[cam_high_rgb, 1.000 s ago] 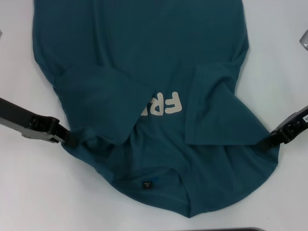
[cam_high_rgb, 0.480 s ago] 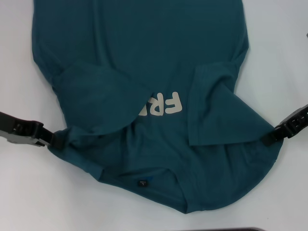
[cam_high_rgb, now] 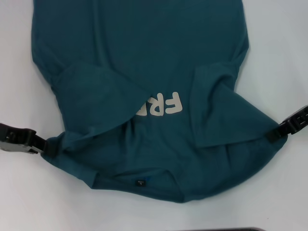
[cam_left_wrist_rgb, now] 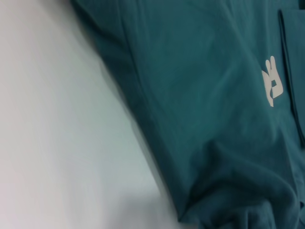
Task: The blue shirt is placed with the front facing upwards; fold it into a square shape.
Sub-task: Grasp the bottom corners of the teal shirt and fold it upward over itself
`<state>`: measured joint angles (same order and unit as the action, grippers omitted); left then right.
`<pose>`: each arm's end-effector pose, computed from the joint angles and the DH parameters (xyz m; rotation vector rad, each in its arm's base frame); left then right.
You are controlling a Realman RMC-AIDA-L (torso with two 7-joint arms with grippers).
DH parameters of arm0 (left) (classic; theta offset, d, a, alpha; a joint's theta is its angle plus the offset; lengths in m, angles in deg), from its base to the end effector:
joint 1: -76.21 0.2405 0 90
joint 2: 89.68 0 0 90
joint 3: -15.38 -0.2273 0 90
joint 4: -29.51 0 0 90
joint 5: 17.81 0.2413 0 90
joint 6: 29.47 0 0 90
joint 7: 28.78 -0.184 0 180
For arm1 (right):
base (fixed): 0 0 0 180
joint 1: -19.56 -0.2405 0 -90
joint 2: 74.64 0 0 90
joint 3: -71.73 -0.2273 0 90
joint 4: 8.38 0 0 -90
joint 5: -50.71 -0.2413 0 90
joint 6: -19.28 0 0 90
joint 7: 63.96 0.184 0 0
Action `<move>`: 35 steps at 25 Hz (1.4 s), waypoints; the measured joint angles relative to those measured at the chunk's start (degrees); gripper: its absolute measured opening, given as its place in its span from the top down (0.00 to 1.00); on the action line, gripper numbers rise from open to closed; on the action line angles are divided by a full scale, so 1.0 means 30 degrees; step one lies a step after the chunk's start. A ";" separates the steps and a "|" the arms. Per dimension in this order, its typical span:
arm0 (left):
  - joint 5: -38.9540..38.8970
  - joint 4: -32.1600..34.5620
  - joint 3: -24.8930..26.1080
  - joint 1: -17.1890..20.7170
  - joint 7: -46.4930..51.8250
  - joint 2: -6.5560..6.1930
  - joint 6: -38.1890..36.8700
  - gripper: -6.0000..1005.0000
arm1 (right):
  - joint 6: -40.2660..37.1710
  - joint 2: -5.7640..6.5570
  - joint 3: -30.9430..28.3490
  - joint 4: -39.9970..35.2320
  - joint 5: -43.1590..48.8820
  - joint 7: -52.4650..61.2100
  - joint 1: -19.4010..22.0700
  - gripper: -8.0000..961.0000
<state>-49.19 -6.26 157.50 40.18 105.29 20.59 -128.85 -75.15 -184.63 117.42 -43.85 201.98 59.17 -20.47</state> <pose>-0.3114 0.3171 0.0149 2.4466 1.9608 -0.1164 0.3075 0.3394 0.0089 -2.6702 1.5315 -0.3676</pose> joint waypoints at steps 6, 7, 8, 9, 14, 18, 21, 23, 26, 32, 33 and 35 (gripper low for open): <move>0.0001 0.0000 0.0000 0.0311 0.0001 -0.0123 0.0183 0.96 | 0.0336 0.0098 0.0000 -0.0014 0.0068 0.0282 0.0104 0.97; 0.0001 0.0000 0.0000 0.0311 0.0001 -0.0123 0.0183 0.96 | 0.0336 0.0098 0.0000 -0.0014 0.0068 0.0282 0.0104 0.97; 0.0000 -0.0001 0.0001 0.0375 0.0000 -0.0140 0.0217 0.96 | 0.0374 0.0100 0.0001 -0.0020 0.0120 0.0344 0.0108 0.97; 0.0000 -0.0001 0.0000 0.0429 0.0002 -0.0153 0.0241 0.96 | 0.0423 0.0100 0.0001 -0.0026 0.0218 0.0443 0.0112 0.97; 0.0018 -0.0007 0.0122 0.0636 -0.0005 -0.0174 0.0287 0.96 | 0.0715 0.0124 -0.0113 -0.0055 0.0472 0.0757 0.0164 0.97; 0.0019 -0.0023 0.0387 0.0803 -0.0131 -0.0172 0.0288 0.96 | 0.0797 0.0127 -0.0397 -0.0099 0.0475 0.0763 0.0213 0.97; 0.0019 -0.0028 0.0569 0.0899 -0.0237 -0.0133 0.0285 0.96 | 0.0820 0.0124 -0.0613 -0.0183 0.0401 0.0678 0.0252 0.97; 0.0019 -0.0031 0.0807 0.0907 -0.0375 -0.0061 0.0219 0.96 | 0.0823 0.0066 -0.0698 -0.0221 0.0396 0.0584 0.0248 0.97; 0.0016 -0.0031 0.1217 0.0911 -0.0600 0.0019 0.0075 0.96 | 0.0811 -0.0005 -0.0706 -0.0250 0.0369 0.0447 0.0177 0.97; 0.0003 -0.0031 0.1637 0.0976 -0.0930 0.0194 -0.0218 0.96 | 0.0678 -0.0068 -0.0818 -0.0251 0.0222 0.0182 0.0067 0.97; 0.0000 -0.0031 0.1720 0.1005 -0.0966 0.0211 -0.0277 0.96 | 0.0662 -0.0079 -0.0843 -0.0251 0.0155 0.0113 0.0065 0.97; -0.0005 -0.0030 0.2067 0.1129 -0.1108 0.0230 -0.0445 0.96 | 0.0629 -0.0090 -0.0871 -0.0251 0.0020 0.0018 0.0080 0.97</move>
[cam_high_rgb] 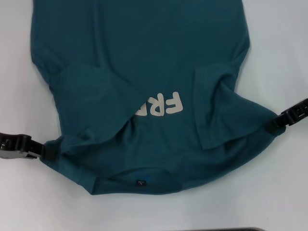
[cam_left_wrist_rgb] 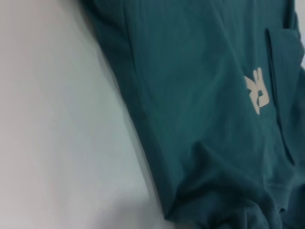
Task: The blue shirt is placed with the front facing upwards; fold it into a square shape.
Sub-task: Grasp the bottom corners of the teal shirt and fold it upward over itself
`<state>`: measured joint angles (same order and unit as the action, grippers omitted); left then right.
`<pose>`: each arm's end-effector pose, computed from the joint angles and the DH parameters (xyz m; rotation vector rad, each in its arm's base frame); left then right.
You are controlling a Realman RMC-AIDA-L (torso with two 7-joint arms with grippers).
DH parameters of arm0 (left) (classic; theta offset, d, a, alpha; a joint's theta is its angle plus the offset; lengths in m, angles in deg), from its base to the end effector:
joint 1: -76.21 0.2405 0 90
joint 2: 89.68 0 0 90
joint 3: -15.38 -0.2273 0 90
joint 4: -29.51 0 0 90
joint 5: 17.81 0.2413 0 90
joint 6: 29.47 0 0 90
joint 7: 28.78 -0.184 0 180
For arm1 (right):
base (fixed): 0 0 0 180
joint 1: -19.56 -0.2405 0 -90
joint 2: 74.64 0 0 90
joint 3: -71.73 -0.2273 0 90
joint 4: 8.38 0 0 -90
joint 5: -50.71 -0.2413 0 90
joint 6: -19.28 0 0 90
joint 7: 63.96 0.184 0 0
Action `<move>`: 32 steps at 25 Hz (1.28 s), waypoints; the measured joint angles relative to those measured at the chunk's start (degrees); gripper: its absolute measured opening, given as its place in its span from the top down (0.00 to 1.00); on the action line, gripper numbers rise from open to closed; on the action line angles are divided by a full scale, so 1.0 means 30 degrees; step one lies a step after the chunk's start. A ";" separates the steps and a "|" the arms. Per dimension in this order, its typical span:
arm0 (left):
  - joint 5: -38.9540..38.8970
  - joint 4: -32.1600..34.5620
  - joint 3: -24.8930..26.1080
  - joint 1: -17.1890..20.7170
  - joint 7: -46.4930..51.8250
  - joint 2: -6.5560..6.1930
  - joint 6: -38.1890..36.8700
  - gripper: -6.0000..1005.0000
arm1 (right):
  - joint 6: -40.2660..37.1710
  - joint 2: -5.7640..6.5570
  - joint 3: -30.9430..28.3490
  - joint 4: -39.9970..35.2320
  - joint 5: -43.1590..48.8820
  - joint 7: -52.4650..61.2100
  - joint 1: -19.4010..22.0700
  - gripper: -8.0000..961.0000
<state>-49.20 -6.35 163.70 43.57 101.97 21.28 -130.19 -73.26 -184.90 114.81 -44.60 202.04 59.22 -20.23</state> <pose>-0.3238 0.3002 0.0176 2.4046 2.0044 0.0404 0.3090 0.3480 0.0124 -2.6224 1.5254 -0.2982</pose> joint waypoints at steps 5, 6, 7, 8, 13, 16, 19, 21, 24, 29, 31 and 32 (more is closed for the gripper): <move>-0.0024 -0.0008 0.1224 0.0330 -0.0531 0.0019 -0.0483 0.96 | -0.0556 0.0033 -0.0030 0.0003 -0.0835 -0.0555 0.0129 0.97; -0.0025 -0.0014 0.1414 0.0385 -0.0658 0.0034 -0.0570 0.96 | -0.0646 0.0058 -0.0037 0.0004 -0.0987 -0.0643 0.0143 0.97; -0.0025 -0.0018 0.1581 0.0431 -0.0802 0.0059 -0.0671 0.96 | -0.0712 0.0078 -0.0043 0.0005 -0.1098 -0.0709 0.0147 0.97; -0.0027 -0.0020 0.1718 0.0466 -0.0925 0.0071 -0.0763 0.96 | -0.0737 0.0089 -0.0056 0.0005 -0.1155 -0.0772 0.0156 0.97; -0.0108 -0.0142 0.2182 0.0752 -0.1447 0.0098 -0.1181 0.96 | -0.1195 0.0171 -0.0536 0.0005 -0.1244 -0.1238 0.0177 0.97; -0.0513 -0.0803 0.2360 0.1277 -0.1804 0.0257 -0.1767 0.96 | -0.1588 0.0243 -0.1114 -0.0029 -0.1278 -0.1655 0.0175 0.97; -0.0831 -0.1425 0.2429 0.1724 -0.1904 0.0396 -0.2076 0.96 | -0.1924 0.0303 -0.1596 -0.0044 -0.1319 -0.2019 0.0171 0.97; -0.1147 -0.1688 0.2548 0.2072 -0.2011 0.0425 -0.2256 0.96 | -0.2152 0.0309 -0.1800 -0.0048 -0.1377 -0.2202 0.0170 0.97; -0.1489 -0.1954 0.2716 0.2486 -0.2147 0.0424 -0.2593 0.96 | -0.2403 0.0325 -0.1989 -0.0054 -0.1433 -0.2364 0.0170 0.97; -0.1964 -0.2482 0.3251 0.3338 -0.2183 0.0411 -0.2740 0.96 | -0.2786 0.0389 -0.2229 -0.0054 -0.1441 -0.2483 0.0278 0.97; -0.2009 -0.2491 0.3610 0.3522 -0.2185 0.0369 -0.2741 0.96 | -0.2764 0.0439 -0.2243 -0.0055 -0.1438 -0.2450 0.0337 0.97; -0.2009 -0.2492 0.3751 0.3630 -0.2206 0.0366 -0.2741 0.96 | -0.2764 0.0455 -0.2250 -0.0060 -0.1438 -0.2448 0.0349 0.97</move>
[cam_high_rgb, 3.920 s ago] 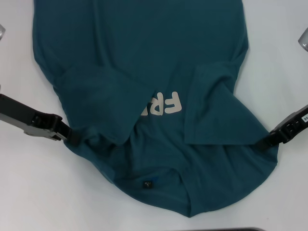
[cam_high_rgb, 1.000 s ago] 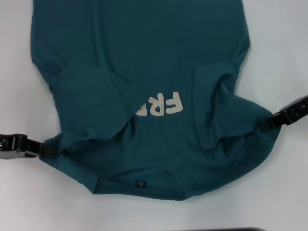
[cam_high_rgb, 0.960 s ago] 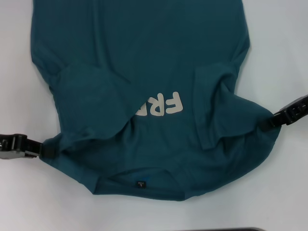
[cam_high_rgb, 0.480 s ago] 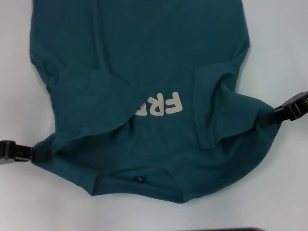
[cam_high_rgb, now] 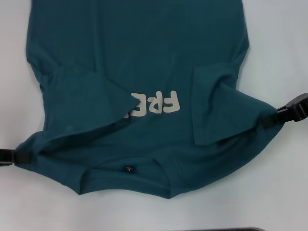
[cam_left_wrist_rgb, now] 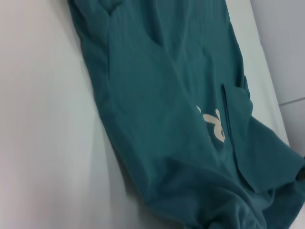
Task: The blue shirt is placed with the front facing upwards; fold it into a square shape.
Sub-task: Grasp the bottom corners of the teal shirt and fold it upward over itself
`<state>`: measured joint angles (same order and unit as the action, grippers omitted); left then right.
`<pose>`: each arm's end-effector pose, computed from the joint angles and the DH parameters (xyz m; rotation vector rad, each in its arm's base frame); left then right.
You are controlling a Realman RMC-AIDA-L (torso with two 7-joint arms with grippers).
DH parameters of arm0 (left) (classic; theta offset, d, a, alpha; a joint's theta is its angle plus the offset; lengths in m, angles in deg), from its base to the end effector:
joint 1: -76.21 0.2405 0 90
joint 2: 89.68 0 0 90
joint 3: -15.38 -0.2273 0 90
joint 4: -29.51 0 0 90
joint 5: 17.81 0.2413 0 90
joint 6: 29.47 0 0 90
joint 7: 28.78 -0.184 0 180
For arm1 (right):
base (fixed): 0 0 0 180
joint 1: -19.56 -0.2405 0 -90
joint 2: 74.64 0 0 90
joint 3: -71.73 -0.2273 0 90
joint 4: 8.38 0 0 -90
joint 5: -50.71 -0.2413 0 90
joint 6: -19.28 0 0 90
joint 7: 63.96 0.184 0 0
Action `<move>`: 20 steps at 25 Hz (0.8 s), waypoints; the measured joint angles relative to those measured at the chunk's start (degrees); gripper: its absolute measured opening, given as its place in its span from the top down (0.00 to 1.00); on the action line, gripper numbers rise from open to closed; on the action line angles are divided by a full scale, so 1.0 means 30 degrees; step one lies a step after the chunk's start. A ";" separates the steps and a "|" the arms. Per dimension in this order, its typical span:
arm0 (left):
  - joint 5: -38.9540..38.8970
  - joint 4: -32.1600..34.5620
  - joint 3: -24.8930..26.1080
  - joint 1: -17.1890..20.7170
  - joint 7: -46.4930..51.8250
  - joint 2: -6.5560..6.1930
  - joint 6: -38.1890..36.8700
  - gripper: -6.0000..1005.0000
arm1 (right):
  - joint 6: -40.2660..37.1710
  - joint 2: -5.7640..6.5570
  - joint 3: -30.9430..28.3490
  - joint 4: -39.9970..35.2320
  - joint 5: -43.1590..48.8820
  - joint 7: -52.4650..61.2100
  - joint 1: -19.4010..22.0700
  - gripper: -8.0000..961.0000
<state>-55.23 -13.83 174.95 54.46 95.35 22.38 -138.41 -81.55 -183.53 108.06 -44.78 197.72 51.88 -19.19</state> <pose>-0.3462 0.2539 0.0566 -2.3116 -2.0107 -0.4379 0.2924 0.3368 0.0293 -2.7653 1.4843 -0.0496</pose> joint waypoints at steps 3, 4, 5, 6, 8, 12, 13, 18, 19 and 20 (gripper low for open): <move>-0.0006 0.0001 0.0159 0.0179 -0.0092 0.0057 0.0010 0.96 | -0.0017 0.0035 -0.0011 -0.0020 0.0000 0.0010 0.0007 0.97; -0.0008 0.0003 0.0233 0.0247 -0.0156 0.0115 0.0034 0.96 | -0.0019 0.0048 -0.0012 -0.0023 0.0011 0.0033 0.0010 0.97; -0.0008 0.0012 0.0275 0.0285 -0.0183 0.0134 0.0059 0.96 | -0.0016 0.0055 -0.0011 -0.0023 0.0032 0.0058 0.0010 0.97; -0.0010 0.0033 0.0345 0.0323 -0.0217 0.0161 0.0092 0.96 | -0.0003 0.0061 -0.0012 -0.0024 0.0056 0.0094 0.0012 0.97; -0.0016 0.0065 0.0429 0.0353 -0.0269 0.0184 0.0119 0.96 | 0.0039 0.0070 -0.0012 -0.0025 0.0087 0.0127 0.0025 0.97; -0.0150 0.0204 0.0576 0.0257 -0.0404 0.0239 0.0069 0.96 | 0.0132 0.0066 -0.0011 -0.0024 0.0098 0.0143 0.0071 0.97; -0.0208 0.0242 0.0551 0.0193 -0.0420 0.0246 0.0068 0.96 | 0.0181 0.0047 -0.0012 -0.0025 0.0095 0.0101 0.0079 0.97; -0.0537 0.0491 0.0607 -0.0296 -0.0404 0.0326 0.0094 0.96 | 0.0516 -0.0083 -0.0016 -0.0025 0.0014 -0.0200 0.0053 0.97; -0.0674 0.0495 0.0616 -0.0355 -0.0356 0.0345 0.0109 0.96 | 0.0563 -0.0087 -0.0077 -0.0025 -0.0049 -0.0217 0.0027 0.97; -0.0888 0.0497 0.0628 -0.0412 -0.0304 0.0353 0.0125 0.96 | 0.0606 -0.0088 -0.0156 -0.0025 -0.0138 -0.0228 0.0002 0.97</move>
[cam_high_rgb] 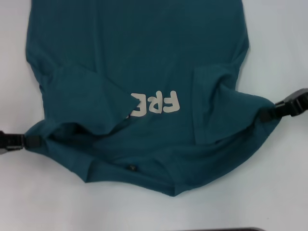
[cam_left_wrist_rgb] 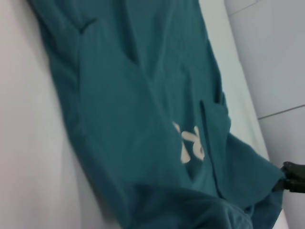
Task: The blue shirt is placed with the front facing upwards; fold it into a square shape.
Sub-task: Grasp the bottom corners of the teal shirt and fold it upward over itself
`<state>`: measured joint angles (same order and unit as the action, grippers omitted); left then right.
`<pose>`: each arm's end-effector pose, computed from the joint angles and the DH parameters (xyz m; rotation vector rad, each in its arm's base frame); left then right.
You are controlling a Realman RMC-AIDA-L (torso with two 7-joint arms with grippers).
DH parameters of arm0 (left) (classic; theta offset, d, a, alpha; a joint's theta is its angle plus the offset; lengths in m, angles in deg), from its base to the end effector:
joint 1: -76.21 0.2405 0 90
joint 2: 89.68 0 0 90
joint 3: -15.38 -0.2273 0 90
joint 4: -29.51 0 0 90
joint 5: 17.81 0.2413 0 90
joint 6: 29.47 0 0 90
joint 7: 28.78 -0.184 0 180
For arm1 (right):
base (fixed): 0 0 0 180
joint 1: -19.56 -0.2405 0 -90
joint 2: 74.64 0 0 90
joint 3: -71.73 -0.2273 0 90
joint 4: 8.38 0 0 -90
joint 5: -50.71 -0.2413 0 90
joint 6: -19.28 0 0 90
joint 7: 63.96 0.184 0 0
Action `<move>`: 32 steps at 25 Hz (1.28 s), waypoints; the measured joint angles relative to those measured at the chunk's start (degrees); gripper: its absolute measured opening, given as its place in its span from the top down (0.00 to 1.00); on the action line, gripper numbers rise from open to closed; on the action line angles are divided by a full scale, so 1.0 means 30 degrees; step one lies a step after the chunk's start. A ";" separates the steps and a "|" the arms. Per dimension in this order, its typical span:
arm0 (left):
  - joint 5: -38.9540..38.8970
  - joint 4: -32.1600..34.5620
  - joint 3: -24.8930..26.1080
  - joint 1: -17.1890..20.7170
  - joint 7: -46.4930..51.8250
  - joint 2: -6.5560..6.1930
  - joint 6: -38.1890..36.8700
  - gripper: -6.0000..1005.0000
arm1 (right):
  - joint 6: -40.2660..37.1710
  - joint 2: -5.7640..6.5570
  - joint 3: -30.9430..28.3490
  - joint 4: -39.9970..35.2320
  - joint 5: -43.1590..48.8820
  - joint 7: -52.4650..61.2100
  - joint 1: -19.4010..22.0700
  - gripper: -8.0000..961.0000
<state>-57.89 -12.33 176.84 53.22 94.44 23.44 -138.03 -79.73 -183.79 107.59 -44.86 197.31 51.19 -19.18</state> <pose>-0.3335 0.2649 0.0496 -2.3274 -1.9730 -0.5708 0.2934 0.3426 0.0283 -2.7459 1.4535 -0.0271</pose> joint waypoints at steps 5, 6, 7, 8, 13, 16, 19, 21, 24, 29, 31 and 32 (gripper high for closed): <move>-0.1022 0.0005 0.0273 -0.0286 0.0273 -0.0059 0.0307 0.96 | -0.0047 0.0044 -0.0136 0.0000 -0.1438 -0.0031 -0.0077 0.97; -0.1136 0.0005 0.0351 -0.0348 0.0290 -0.0073 0.0360 0.96 | -0.0031 0.0043 -0.0139 0.0000 -0.1642 -0.0033 -0.0118 0.97; -0.1283 0.0004 0.0450 -0.0418 0.0300 -0.0080 0.0436 0.96 | 0.0044 0.0029 -0.0143 0.0001 -0.1764 -0.0034 -0.0154 0.97; -0.1516 0.0004 0.0540 -0.0494 0.0320 -0.0090 0.0546 0.96 | 0.0182 0.0011 -0.0153 0.0000 -0.1901 -0.0033 -0.0193 0.97; -0.2357 0.0011 0.0934 -0.0765 0.0411 -0.0099 0.1045 0.96 | 0.0832 -0.0006 -0.0312 0.0023 -0.2773 0.0105 -0.0126 0.97; -0.3222 0.0214 0.1011 -0.0902 0.0613 -0.0136 0.1777 0.96 | 0.1212 0.0016 -0.0794 0.0070 -0.3167 0.0220 -0.0068 0.97; -0.3767 0.0661 0.1008 -0.1183 0.0725 -0.0210 0.2475 0.96 | 0.1644 -0.0047 -0.1263 0.0105 -0.3226 0.0510 -0.0067 0.97; -0.3903 0.0870 0.1004 -0.1443 0.0751 -0.0212 0.3002 0.96 | 0.1902 -0.0175 -0.1442 0.0097 -0.3317 0.0659 -0.0080 0.97; -0.4110 0.0950 0.1006 -0.1672 0.0774 -0.0179 0.3733 0.96 | 0.2352 -0.0271 -0.1659 0.0194 -0.3633 0.0737 -0.0124 0.97; -0.4899 0.0957 0.0954 -0.1837 0.0842 -0.0172 0.4810 0.96 | 0.3415 -0.0466 -0.1765 0.0237 -0.4392 0.0930 -0.0132 0.97; -0.5012 0.0957 0.0932 -0.1941 0.0844 -0.0152 0.5134 0.96 | 0.3905 -0.0598 -0.1789 0.0237 -0.4636 0.1053 -0.0143 0.97; -0.5041 0.0957 0.0943 -0.2003 0.0836 -0.0119 0.5284 0.96 | 0.4114 -0.0675 -0.1796 0.0237 -0.4750 0.1103 -0.0155 0.97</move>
<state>-73.01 -9.46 179.67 47.22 96.95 23.09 -122.18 -67.39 -185.82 102.21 -44.15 183.06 54.50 -19.65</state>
